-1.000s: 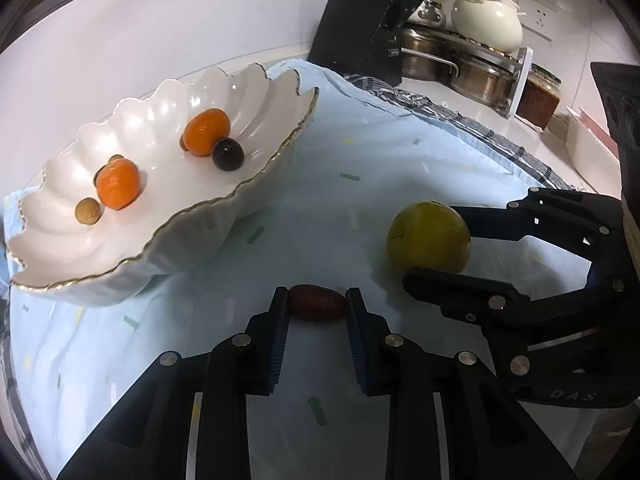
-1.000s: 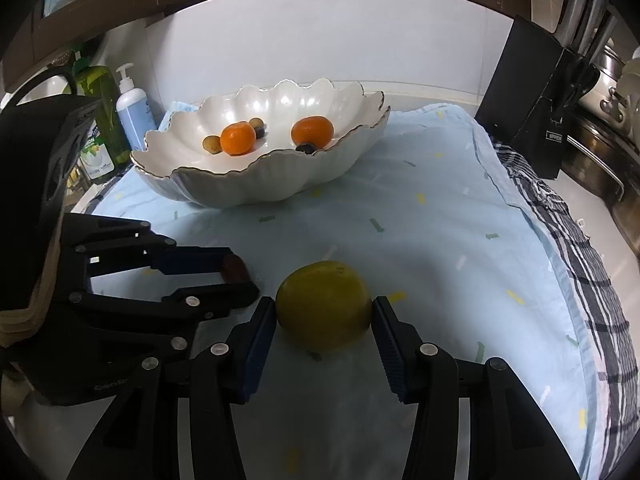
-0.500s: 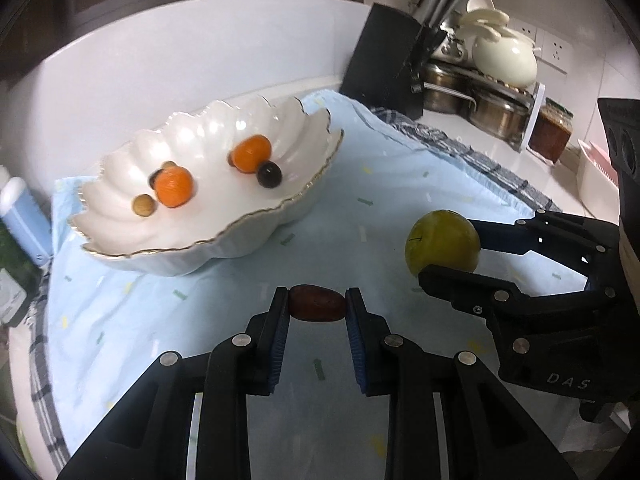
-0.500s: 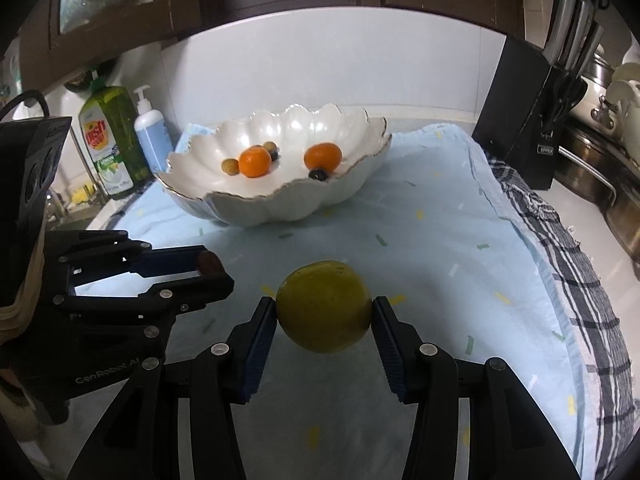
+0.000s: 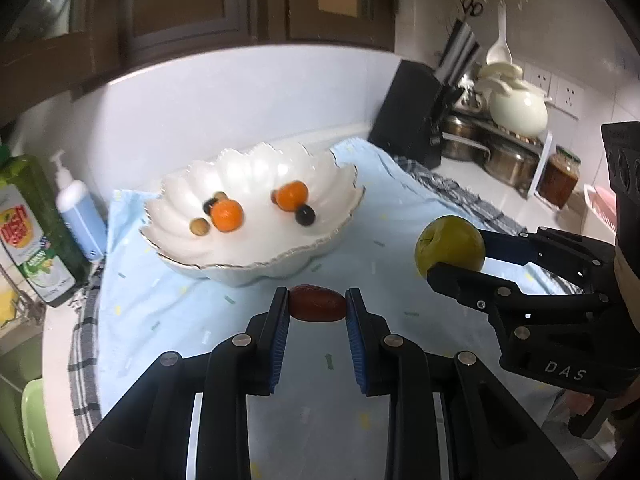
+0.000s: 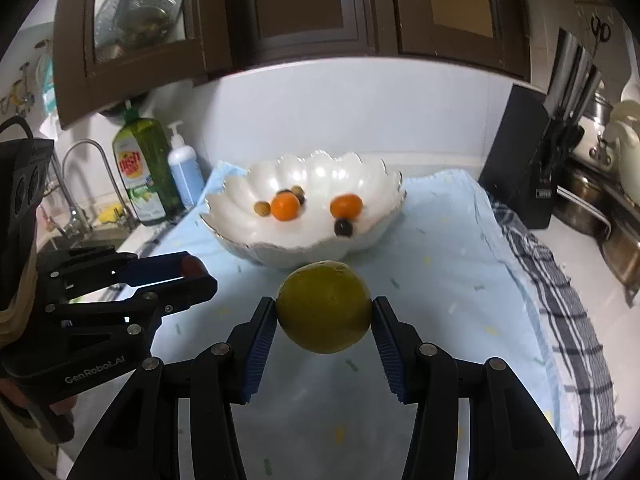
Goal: Organize fruits
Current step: 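Lift the date and citrus and carry them over the white bowl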
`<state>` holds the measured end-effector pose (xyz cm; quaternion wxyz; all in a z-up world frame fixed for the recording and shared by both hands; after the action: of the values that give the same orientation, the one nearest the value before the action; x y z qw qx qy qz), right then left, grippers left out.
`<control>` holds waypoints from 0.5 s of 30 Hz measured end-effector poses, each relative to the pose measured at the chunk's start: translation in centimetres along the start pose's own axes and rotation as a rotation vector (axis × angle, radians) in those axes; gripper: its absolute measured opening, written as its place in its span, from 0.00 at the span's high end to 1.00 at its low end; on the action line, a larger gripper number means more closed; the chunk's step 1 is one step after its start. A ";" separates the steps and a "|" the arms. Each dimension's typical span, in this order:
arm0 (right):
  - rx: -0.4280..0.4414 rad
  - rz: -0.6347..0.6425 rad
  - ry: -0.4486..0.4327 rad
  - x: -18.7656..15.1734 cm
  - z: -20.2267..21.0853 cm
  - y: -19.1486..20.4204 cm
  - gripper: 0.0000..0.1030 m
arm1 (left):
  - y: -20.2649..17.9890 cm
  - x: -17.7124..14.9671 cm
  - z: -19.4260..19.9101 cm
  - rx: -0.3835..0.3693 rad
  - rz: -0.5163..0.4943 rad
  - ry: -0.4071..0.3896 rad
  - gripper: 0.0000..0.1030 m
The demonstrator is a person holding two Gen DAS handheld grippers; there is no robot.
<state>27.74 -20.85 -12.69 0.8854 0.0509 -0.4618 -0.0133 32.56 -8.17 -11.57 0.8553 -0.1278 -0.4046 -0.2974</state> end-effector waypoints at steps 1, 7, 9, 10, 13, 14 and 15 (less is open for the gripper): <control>0.002 0.002 -0.009 0.3 0.2 0.1 0.51 | 0.1 0.2 0.3 0.008 0.003 -0.008 0.73; 0.019 0.031 -0.059 2.2 1.3 1.1 0.51 | 1.0 1.1 2.5 0.053 0.009 -0.065 0.73; 0.026 0.041 -0.074 2.7 1.5 1.6 0.51 | 1.4 1.4 3.2 0.068 0.012 -0.085 0.73; 0.029 0.043 -0.082 3.0 1.6 1.7 0.51 | 1.6 1.6 3.4 0.074 0.015 -0.094 0.73; 0.039 0.057 -0.104 3.8 1.8 2.4 0.51 | 2.2 2.1 4.1 0.092 0.024 -0.117 0.73; 0.040 0.061 -0.108 4.0 1.9 2.6 0.51 | 2.4 2.3 4.3 0.097 0.027 -0.124 0.73; 0.044 0.066 -0.114 4.2 2.0 2.8 0.51 | 2.6 2.6 4.6 0.105 0.027 -0.134 0.73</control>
<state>28.49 -18.56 -7.82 0.8564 0.0544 -0.5129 0.0231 32.61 -5.05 -6.63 0.8358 -0.1077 -0.4742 -0.2548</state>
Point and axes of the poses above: each gripper's, at about its wrist camera, not at the fingertips, and z roughly against the way its jaws point, y to its left, x to its top, the point moved 4 cm from there along -z, roughly the way its jaws point, and after that the axes turned 1 degree about -z, right-handed, at the moved point
